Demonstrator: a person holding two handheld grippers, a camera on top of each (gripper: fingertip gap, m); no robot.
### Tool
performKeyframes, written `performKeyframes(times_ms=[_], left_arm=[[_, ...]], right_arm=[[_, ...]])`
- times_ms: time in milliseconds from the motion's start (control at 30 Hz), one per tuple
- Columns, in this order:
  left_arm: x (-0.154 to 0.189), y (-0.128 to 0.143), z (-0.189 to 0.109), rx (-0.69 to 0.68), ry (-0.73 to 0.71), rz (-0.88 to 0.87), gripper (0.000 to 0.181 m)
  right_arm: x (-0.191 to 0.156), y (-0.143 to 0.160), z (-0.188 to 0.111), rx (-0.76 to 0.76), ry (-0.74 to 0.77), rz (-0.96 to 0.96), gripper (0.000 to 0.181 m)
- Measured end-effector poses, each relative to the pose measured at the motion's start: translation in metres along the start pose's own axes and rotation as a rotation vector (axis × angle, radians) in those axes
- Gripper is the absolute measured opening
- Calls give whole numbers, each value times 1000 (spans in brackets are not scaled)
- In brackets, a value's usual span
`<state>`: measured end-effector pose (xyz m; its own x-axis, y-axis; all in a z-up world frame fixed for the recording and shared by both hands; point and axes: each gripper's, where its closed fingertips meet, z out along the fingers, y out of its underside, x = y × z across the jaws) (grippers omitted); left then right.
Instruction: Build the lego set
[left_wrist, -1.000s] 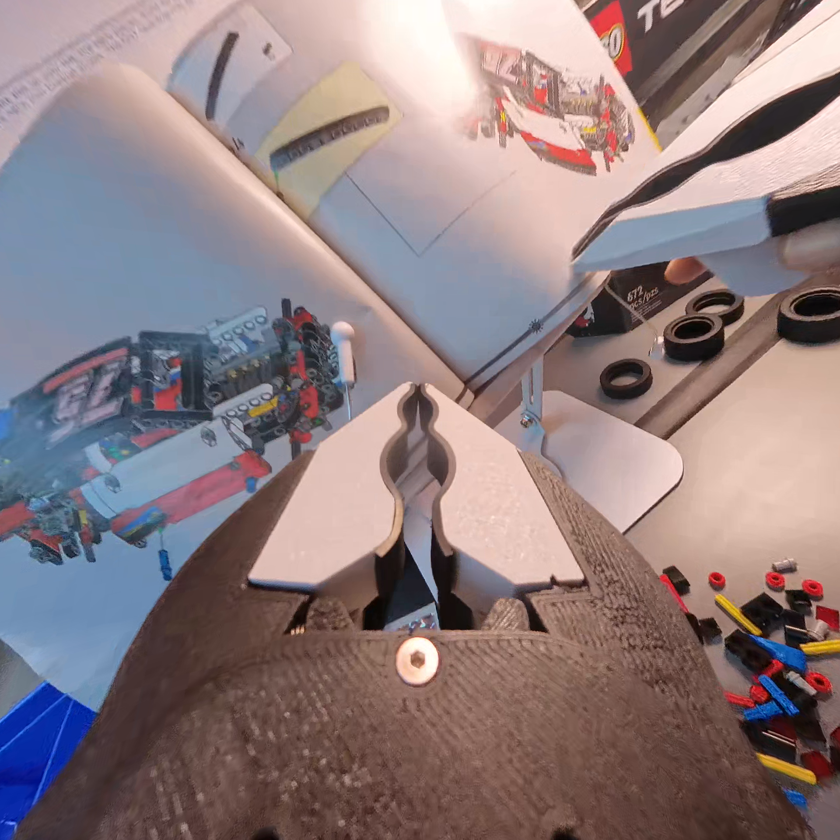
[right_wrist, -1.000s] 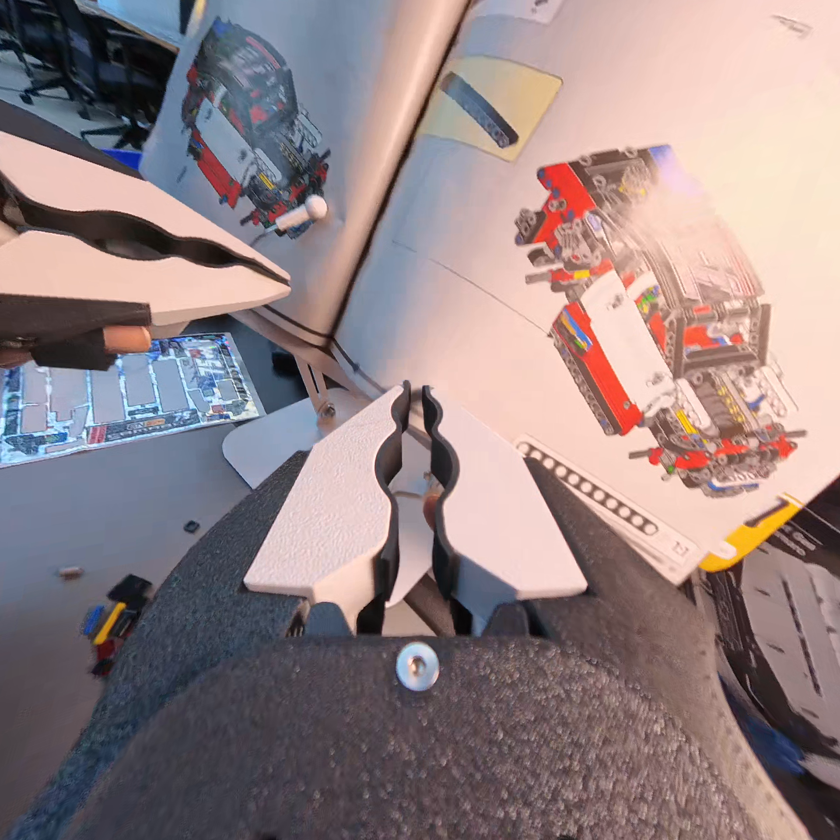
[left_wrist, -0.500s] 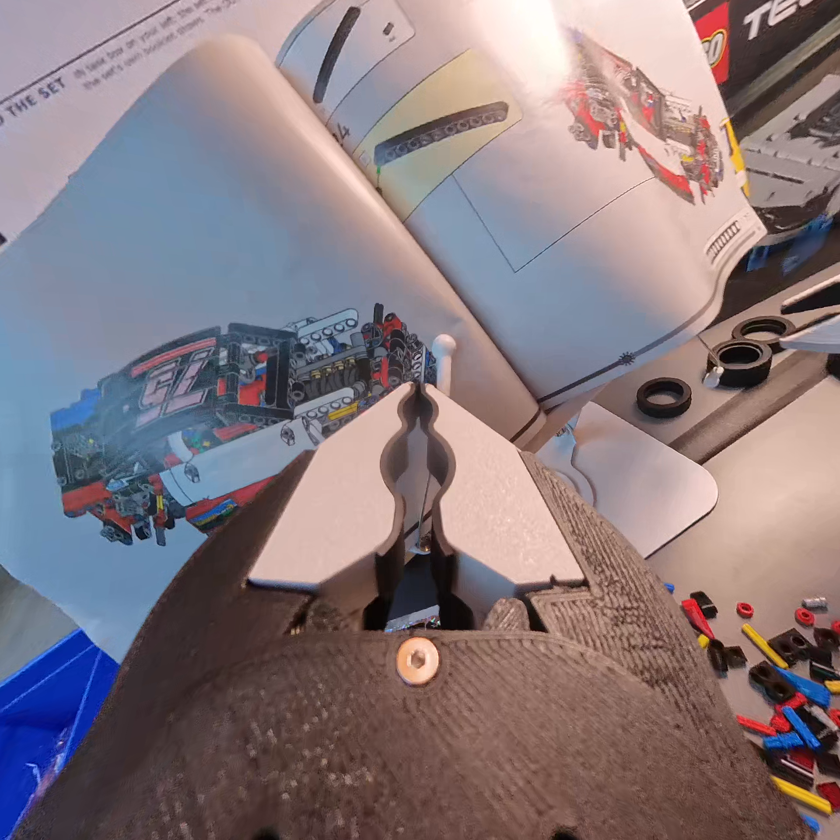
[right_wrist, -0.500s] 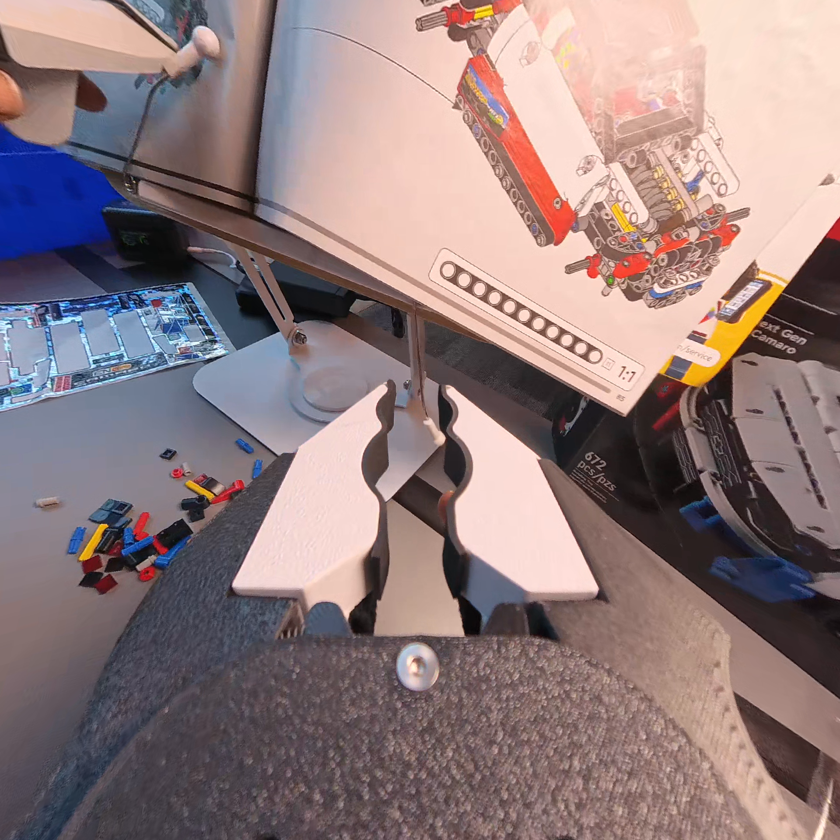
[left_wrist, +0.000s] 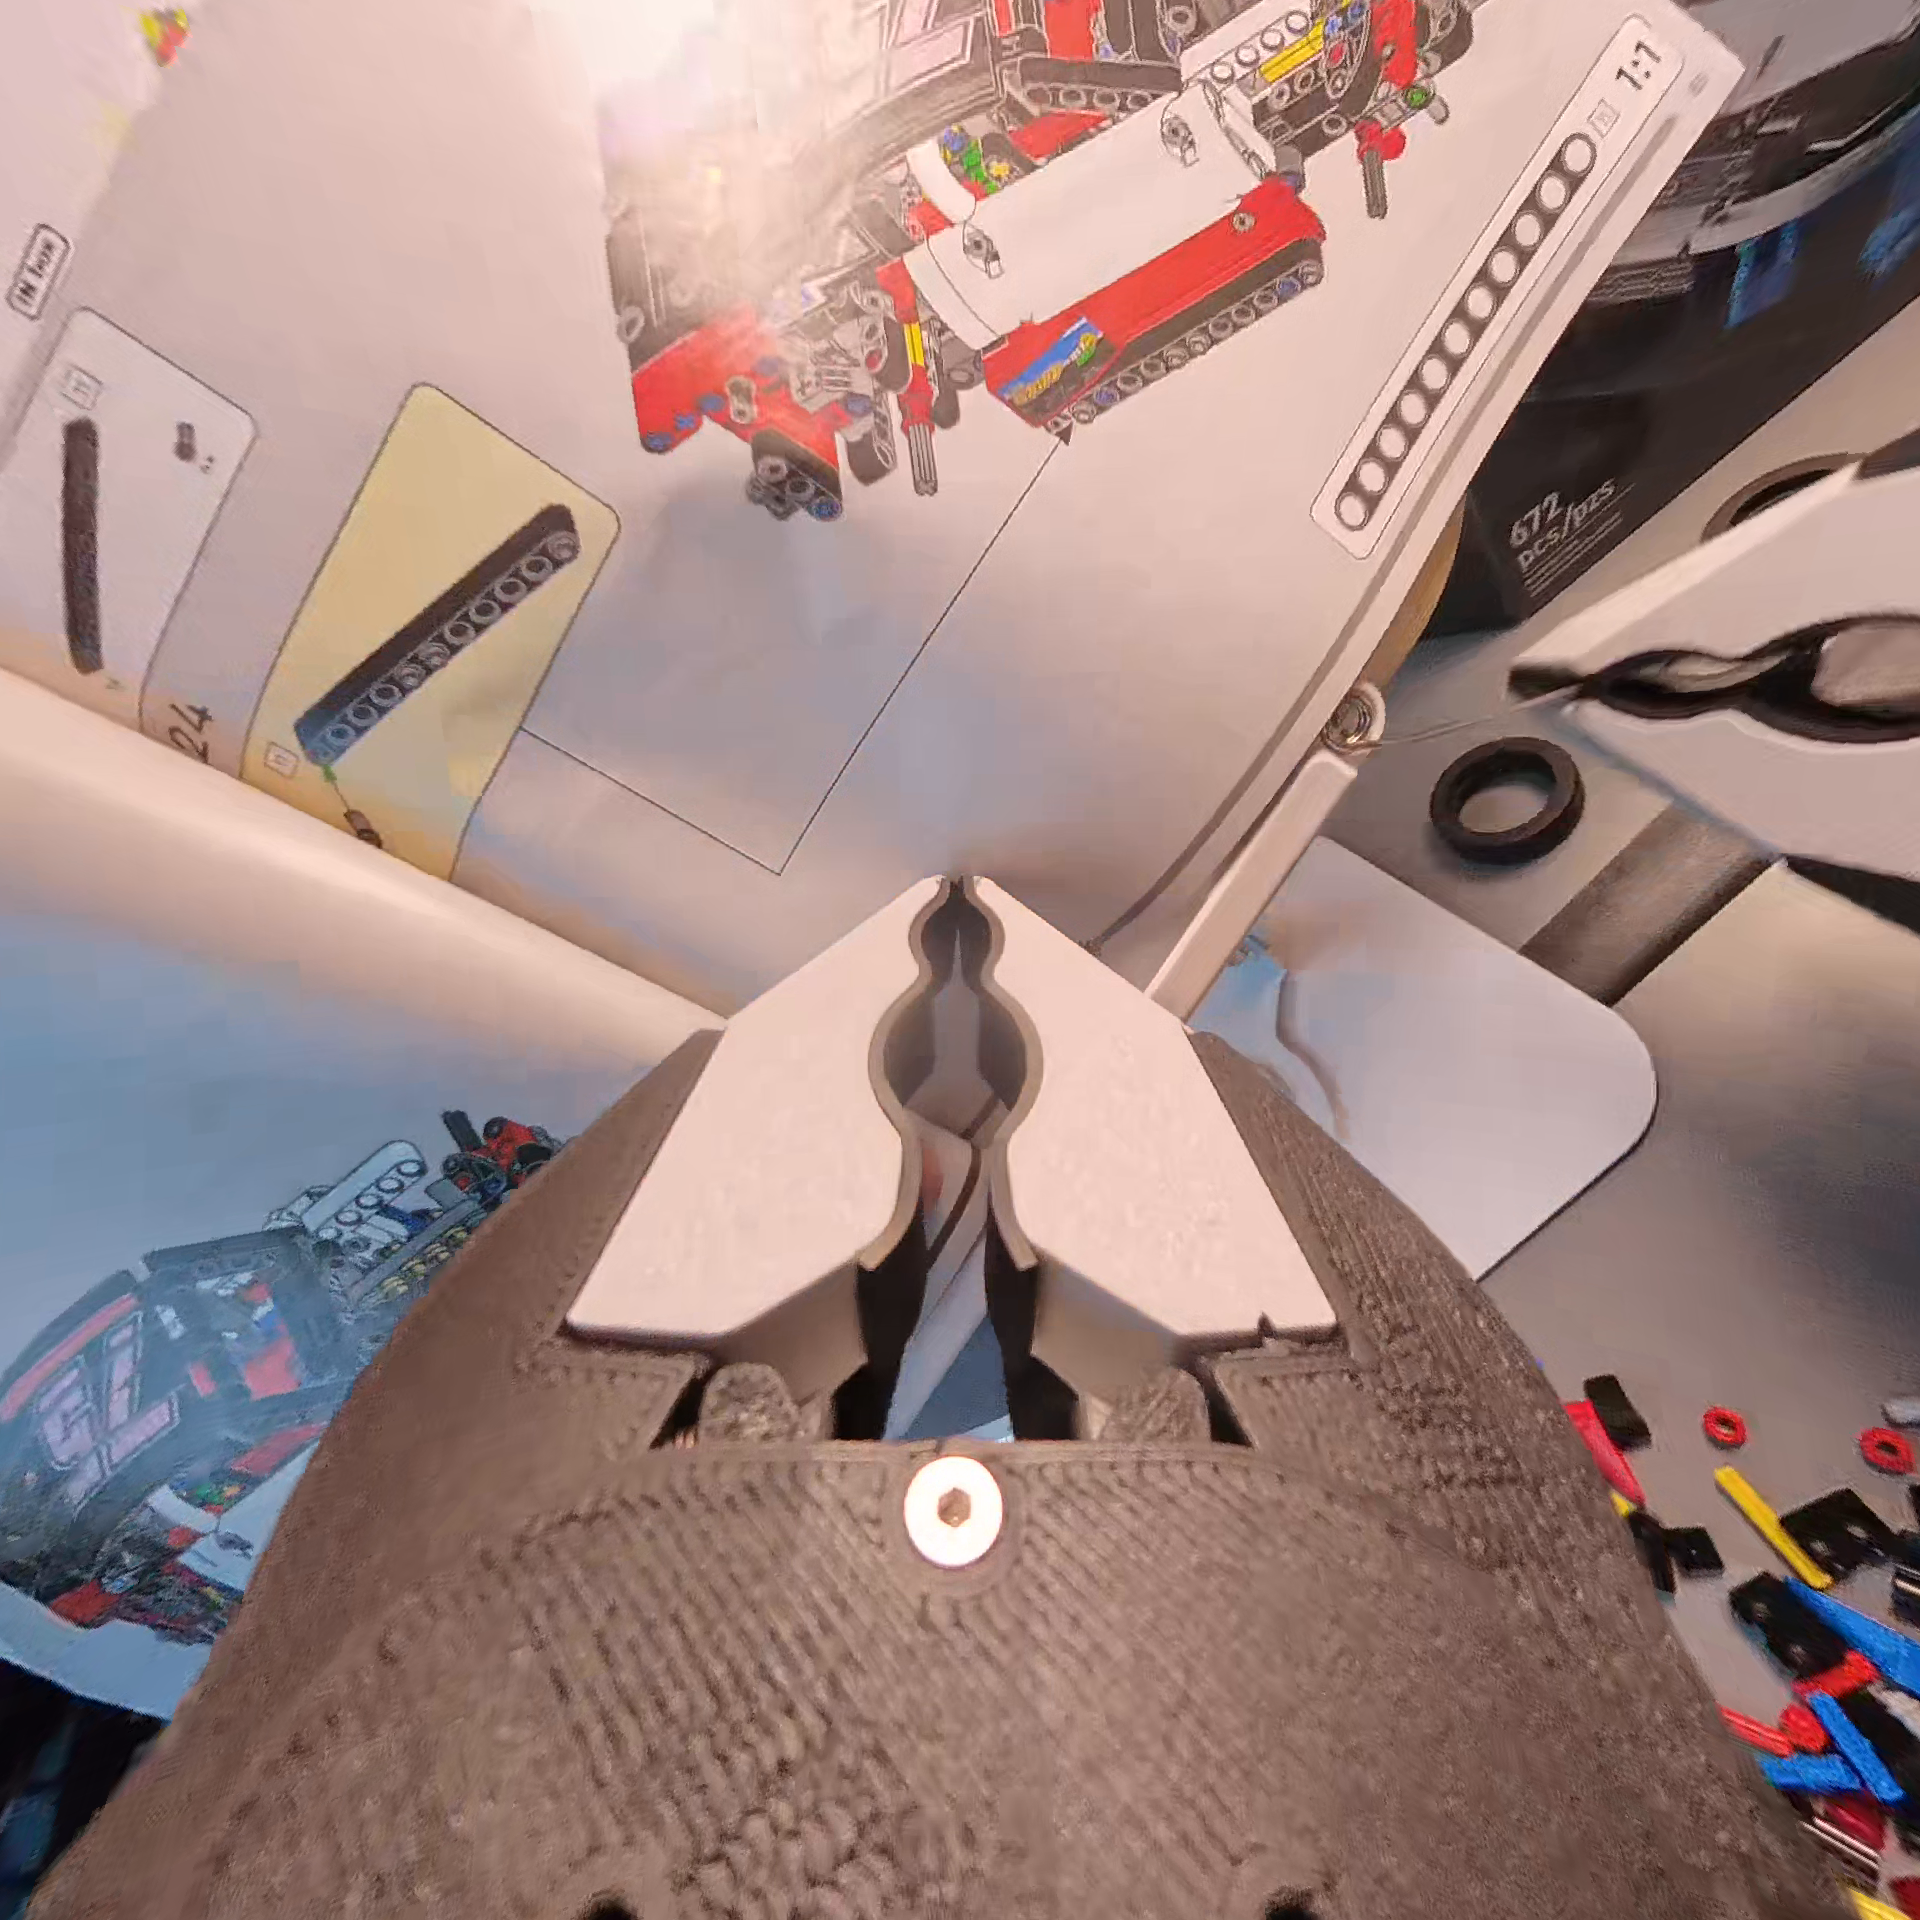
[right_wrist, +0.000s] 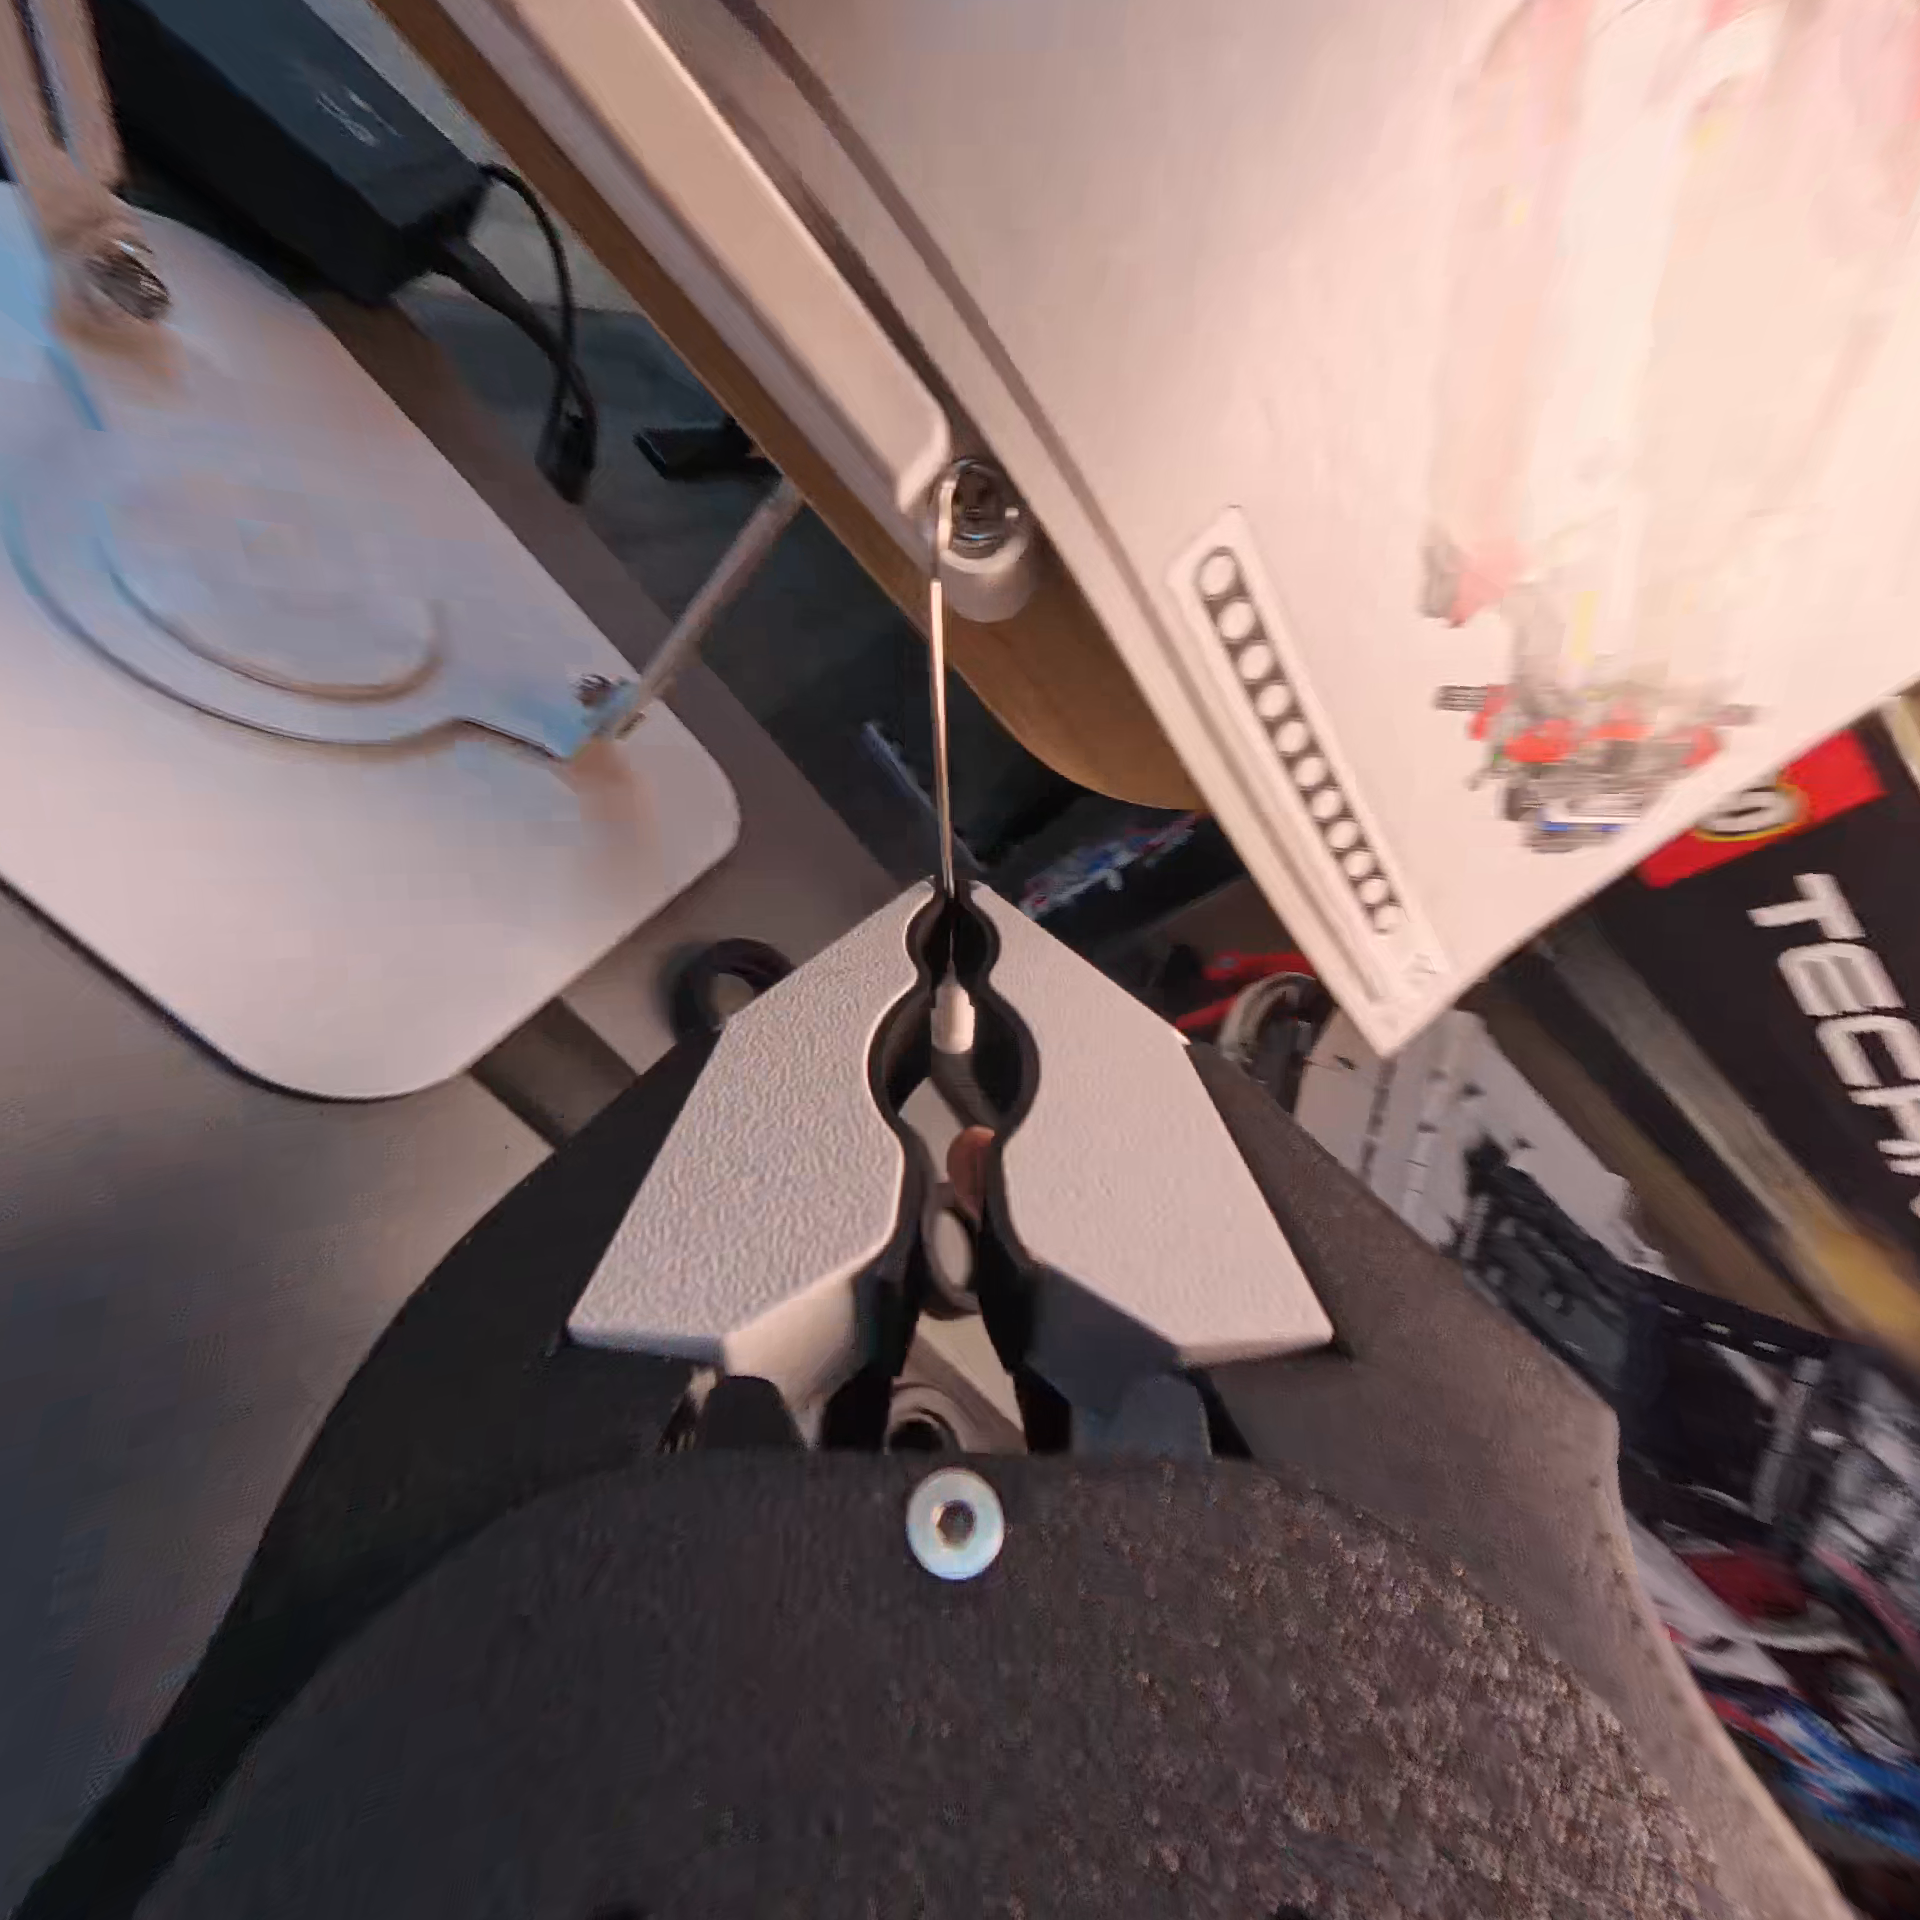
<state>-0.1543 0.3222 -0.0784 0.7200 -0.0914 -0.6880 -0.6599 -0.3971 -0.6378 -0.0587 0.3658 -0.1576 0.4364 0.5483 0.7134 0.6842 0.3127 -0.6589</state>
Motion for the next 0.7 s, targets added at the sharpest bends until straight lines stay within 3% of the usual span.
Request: performKeyframes(times_ms=[167, 300, 467, 533, 600, 700], left_arm=[[1, 1, 0, 18, 2, 23, 0], [1, 1, -1, 12, 2, 36, 0], [2, 2, -3, 43, 33, -20, 0], [3, 1, -4, 54, 50, -37, 0], [4, 0, -9, 84, 68, -56, 0], [3, -8, -23, 173, 115, -156, 0]], right_arm=[[40, -14, -20, -38, 224, -502, 0], [60, -39, -22, -15, 307, -726, 1], [61, -37, -6, -13, 292, -732, 2], [60, -37, -11, 17, 271, -642, 6], [63, -30, -19, 3, 267, -487, 31], [60, -20, -35, 45, 225, -241, 37]])
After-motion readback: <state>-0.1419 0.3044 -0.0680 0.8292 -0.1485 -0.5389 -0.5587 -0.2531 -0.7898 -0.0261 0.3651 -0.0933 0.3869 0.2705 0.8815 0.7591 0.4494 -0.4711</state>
